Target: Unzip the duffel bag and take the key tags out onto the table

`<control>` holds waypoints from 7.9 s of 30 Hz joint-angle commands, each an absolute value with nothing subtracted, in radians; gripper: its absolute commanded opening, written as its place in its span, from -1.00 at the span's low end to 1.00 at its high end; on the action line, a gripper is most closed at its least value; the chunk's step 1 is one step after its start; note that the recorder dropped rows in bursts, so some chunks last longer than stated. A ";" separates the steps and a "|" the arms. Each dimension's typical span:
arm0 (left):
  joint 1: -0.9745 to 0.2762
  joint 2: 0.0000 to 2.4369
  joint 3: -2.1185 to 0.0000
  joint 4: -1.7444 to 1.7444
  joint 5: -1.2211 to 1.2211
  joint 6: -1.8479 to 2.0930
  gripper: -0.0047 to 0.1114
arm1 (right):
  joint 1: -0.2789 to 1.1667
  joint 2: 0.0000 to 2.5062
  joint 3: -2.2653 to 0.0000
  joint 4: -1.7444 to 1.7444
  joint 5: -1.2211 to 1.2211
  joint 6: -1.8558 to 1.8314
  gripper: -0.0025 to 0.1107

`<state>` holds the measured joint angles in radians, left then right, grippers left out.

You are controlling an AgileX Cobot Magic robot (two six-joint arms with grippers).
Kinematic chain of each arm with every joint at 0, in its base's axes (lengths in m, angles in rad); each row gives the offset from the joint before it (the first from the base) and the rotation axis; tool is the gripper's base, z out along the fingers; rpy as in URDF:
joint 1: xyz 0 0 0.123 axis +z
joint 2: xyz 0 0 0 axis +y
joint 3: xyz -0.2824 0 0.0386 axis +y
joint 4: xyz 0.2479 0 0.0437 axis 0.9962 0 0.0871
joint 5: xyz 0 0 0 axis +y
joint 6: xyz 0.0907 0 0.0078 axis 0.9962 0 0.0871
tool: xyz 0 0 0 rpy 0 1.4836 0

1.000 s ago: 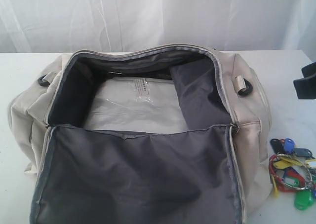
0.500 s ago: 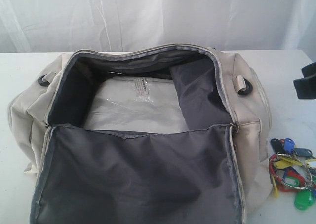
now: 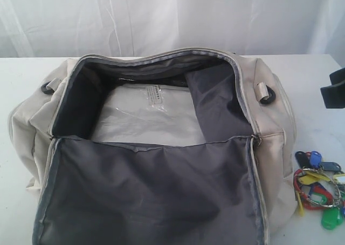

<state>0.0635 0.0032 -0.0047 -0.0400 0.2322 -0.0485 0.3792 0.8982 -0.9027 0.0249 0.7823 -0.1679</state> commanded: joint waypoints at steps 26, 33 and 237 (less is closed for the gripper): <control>0.058 0.000 0.000 -0.044 0.231 -0.049 -0.92 | 0.379 0.617 -0.758 0.097 0.615 0.132 -0.96; 0.058 0.000 0.000 -0.044 0.231 -0.049 -0.92 | 0.379 0.470 -0.516 0.094 0.373 0.142 -0.96; 0.010 0.000 0.000 -0.044 0.232 -0.049 -0.92 | 0.218 0.000 0.000 0.000 0.336 0.041 -0.96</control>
<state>0.0133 0.0032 -0.0026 -0.0374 0.2322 -0.0469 0.2257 0.0066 -0.0045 0.0000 0.3383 0.0487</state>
